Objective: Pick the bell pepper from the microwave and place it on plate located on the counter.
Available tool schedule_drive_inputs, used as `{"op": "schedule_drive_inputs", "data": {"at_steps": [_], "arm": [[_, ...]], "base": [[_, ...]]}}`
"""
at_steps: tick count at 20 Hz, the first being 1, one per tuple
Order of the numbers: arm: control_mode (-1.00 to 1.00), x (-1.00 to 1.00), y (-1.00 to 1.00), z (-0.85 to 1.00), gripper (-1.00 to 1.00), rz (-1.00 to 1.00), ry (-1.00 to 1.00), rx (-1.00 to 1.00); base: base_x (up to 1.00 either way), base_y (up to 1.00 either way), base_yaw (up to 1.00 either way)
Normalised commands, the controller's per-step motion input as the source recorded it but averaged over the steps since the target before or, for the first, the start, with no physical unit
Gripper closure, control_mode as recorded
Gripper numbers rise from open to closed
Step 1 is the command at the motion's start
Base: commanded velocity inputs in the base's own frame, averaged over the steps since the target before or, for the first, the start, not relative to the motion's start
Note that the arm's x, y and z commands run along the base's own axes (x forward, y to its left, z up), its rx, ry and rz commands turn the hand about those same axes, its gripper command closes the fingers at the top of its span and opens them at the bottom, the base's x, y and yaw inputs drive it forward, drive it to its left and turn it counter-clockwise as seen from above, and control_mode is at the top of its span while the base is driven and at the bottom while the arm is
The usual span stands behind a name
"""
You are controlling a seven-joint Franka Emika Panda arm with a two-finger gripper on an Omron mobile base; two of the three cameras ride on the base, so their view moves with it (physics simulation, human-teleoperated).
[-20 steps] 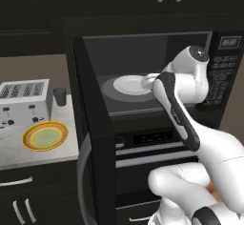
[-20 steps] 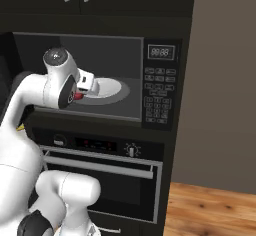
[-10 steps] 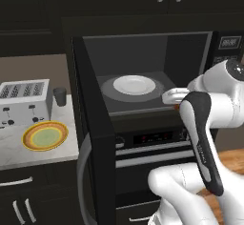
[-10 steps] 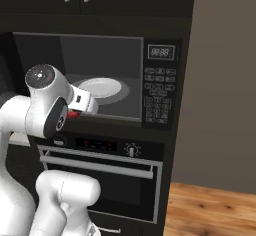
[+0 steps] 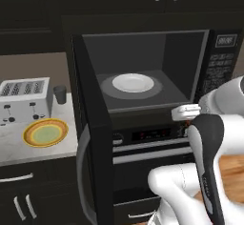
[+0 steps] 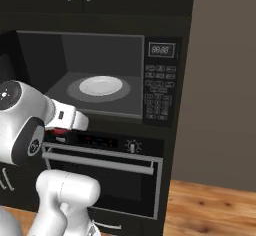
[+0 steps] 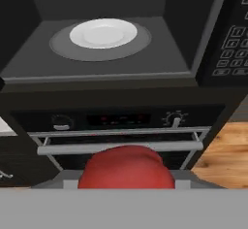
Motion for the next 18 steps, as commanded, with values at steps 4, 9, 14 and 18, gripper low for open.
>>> {"op": "schedule_drive_inputs", "data": {"at_steps": [4,9,14,18], "arm": [[1.00,0.00,0.00,0.00,1.00,0.00,0.00,0.00],[1.00,0.00,0.00,0.00,1.00,0.00,0.00,0.00],[1.00,0.00,0.00,0.00,1.00,0.00,0.00,0.00],[1.00,0.00,0.00,0.00,1.00,0.00,0.00,0.00]], "base": [[-1.00,-0.18,0.00],[-0.90,0.43,0.00],[-0.41,1.00,0.00],[-0.42,1.00,0.00]]}}
